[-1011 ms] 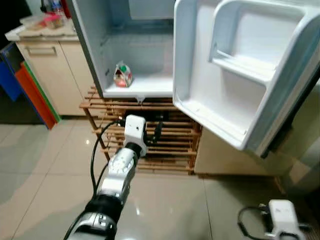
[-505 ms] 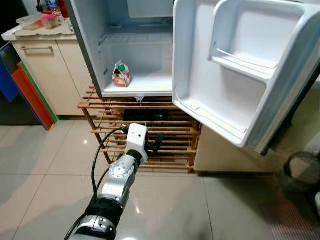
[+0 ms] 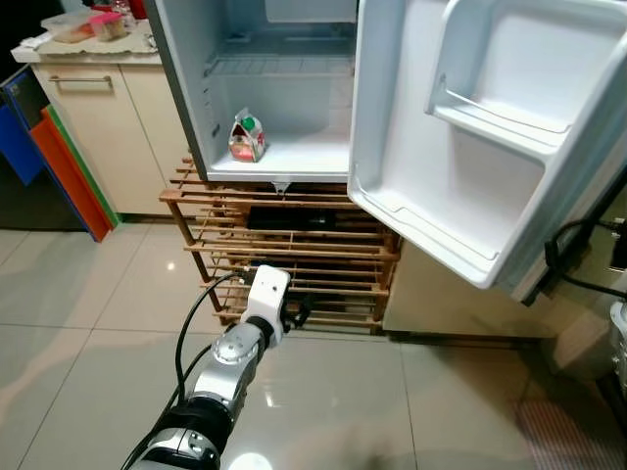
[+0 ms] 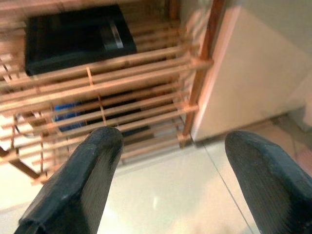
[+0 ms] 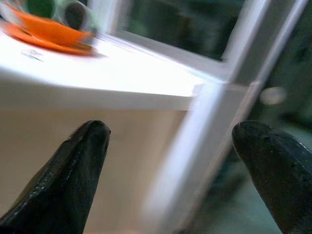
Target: Restocking fridge
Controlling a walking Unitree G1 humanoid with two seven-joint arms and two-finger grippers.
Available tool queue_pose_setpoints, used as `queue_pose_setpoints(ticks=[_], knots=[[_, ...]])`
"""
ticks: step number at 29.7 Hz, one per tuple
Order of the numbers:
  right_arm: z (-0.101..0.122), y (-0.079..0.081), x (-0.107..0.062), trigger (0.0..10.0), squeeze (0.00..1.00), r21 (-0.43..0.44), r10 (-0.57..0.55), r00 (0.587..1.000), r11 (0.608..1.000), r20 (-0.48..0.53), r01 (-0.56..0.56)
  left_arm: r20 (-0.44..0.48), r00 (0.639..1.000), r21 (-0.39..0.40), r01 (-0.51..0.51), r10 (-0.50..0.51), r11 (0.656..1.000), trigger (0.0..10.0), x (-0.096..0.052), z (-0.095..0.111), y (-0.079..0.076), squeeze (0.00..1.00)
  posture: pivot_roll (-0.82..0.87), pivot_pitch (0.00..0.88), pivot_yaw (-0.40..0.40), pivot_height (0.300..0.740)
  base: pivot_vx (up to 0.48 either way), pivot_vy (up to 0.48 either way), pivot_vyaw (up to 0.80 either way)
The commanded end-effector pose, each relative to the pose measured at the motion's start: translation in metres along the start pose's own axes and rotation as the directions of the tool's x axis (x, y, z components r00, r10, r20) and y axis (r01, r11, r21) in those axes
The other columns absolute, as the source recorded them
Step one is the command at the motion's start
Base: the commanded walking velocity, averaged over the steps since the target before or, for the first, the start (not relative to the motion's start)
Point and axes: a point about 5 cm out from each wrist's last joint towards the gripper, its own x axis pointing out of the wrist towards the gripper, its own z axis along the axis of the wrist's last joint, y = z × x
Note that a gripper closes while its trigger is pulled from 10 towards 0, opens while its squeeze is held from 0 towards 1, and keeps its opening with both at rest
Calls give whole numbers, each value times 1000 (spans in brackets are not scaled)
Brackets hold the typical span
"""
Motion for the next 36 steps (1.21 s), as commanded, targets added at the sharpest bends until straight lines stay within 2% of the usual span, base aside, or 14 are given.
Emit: queue_pose_setpoints(ticks=[1,4,9,13,15,20,21,23,24,28,29,31,35,36], knots=[[11,4,3,10000,0,57,29,999,998,43,-31,-24,1000,11,-5,6,1000,10000,0,-2,2,0,22,0,31,740,0,0,0],[20,21,-2,10000,0,173,172,983,968,71,-182,-110,994,52,12,-7,999,10000,-1,-14,1,0,19,0,33,740,0,0,0],[27,34,-9,10000,0,204,300,947,926,113,-317,-186,982,75,32,-18,997,10000,-3,-24,1,0,12,0,37,740,0,0,0],[40,55,-28,10000,0,212,511,842,815,173,-539,-336,941,106,71,-31,992,10000,-8,-43,3,0,-5,0,49,740,0,0,0],[43,57,-32,10000,0,224,542,821,790,182,-571,-355,934,111,76,-32,991,10000,-9,-46,4,0,-7,0,50,740,0,0,0],[60,71,-55,10000,0,321,697,684,611,217,-724,-449,892,124,122,-54,985,10000,-14,-57,6,0,-10,0,56,740,0,0,0],[60,71,-55,10000,0,321,697,684,611,217,-724,-449,892,124,122,-54,985,10000,-14,-57,6,0,-10,0,56,740,0,0,0],[74,82,-78,10000,0,342,807,535,443,252,-829,-497,866,137,145,-58,980,10000,-18,-65,8,0,-11,0,59,740,0,0,0],[74,82,-78,10000,0,342,807,535,443,252,-829,-497,866,137,145,-58,980,10000,-18,-65,8,0,-11,0,59,740,0,0,0],[90,91,-117,10000,0,351,908,268,149,322,-925,-559,826,149,183,-70,972,10000,-26,-79,5,0,-14,0,63,740,0,0,0],[92,91,-123,10000,0,359,913,233,105,334,-927,-576,814,150,195,-75,969,10000,-28,-83,4,0,-14,0,64,740,0,0,0],[86,89,-116,10000,0,399,907,287,150,308,-905,-612,788,157,205,-67,966,10000,-34,-92,5,0,-14,0,63,740,0,0,0],[83,86,-106,10000,0,426,890,356,215,285,-879,-619,783,157,199,-61,967,10000,-36,-96,5,0,-12,0,63,740,0,0,0],[82,84,-99,10000,0,429,874,406,269,268,-862,-617,785,167,201,-57,965,10000,-36,-95,4,0,-9,0,61,740,0,0,0]])
